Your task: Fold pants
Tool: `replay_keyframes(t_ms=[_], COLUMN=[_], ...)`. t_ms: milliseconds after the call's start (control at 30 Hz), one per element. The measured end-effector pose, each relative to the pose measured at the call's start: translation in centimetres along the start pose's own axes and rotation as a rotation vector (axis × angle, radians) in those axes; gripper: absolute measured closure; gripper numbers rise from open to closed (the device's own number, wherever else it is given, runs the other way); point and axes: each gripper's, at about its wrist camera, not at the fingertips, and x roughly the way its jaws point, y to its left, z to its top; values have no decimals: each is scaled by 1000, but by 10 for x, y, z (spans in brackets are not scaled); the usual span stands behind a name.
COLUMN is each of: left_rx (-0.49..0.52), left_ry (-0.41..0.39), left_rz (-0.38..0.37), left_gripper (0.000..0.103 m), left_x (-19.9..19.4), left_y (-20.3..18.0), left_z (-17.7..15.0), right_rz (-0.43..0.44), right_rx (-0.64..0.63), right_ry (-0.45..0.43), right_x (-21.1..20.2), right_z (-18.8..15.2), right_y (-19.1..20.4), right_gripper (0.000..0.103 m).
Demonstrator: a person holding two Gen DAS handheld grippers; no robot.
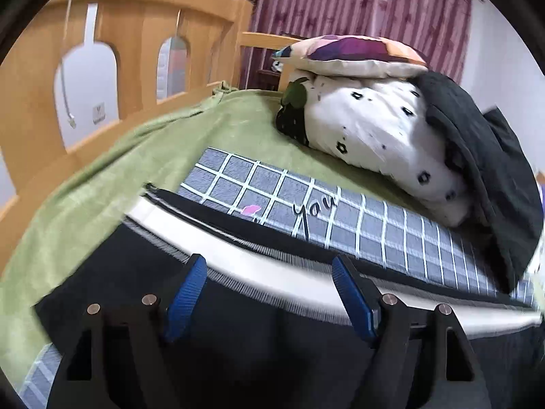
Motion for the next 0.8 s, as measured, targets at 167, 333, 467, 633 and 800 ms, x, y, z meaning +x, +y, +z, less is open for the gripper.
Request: replay_keyframes(t_ms=[167,333,467,633,800], left_rx=[-26,-182,-246,-283,-274], left_ry=[102,186,219,192,177], left_rz=[-11,-96,-115,-119,-11], left_gripper=[28,28,28,29,65], left_x=[-37,-62,-48,-20,8], left_y=[26,70,92,94,90], left_z=[-48,-116,-132,-110,-87], right_rz=[-36,-75,-59,-5,-38], right_rx=[-42,-8,97,177,259], right_ry=[65,131,156,108,79], right_x=[-39,-60,-53,-34,-2], right_z=[-46,-107,-128,-113,-87], right_y=[-9,-39,-68,-86,-99], right_gripper=[44,38,33,33,61])
